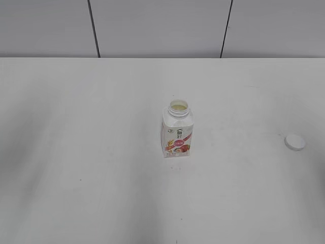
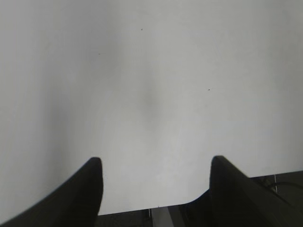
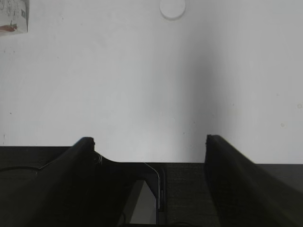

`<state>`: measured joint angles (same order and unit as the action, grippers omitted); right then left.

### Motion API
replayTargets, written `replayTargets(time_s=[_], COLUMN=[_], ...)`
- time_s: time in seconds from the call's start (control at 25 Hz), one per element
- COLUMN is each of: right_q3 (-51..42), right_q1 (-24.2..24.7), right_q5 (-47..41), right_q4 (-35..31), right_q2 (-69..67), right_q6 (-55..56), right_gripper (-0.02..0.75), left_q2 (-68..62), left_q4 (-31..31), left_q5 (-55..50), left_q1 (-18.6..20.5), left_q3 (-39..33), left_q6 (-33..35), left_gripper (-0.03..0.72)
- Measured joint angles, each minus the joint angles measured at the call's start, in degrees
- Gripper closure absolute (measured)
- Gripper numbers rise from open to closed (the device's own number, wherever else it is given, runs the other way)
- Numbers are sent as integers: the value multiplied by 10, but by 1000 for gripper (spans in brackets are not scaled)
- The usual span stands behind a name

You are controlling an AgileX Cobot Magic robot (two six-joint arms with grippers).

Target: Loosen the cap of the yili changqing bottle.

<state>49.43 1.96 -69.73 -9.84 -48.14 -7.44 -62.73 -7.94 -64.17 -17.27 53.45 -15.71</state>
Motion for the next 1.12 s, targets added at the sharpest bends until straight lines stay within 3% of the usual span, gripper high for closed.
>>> replayTargets(time_s=[0.52,1.12], right_q3=[-136,-194], right_q1=[0,0], right_q5=[25,67], right_q4=[6,20], right_q2=[250,417], right_q6=[-29,-38], right_gripper=[173,173], left_q2=[279,576], left_q4=[-17,-68], left_q5=[43,50], left_q1=[0,0], left_q3=[-165,-225], left_q6=[0,1], left_gripper=[270,270])
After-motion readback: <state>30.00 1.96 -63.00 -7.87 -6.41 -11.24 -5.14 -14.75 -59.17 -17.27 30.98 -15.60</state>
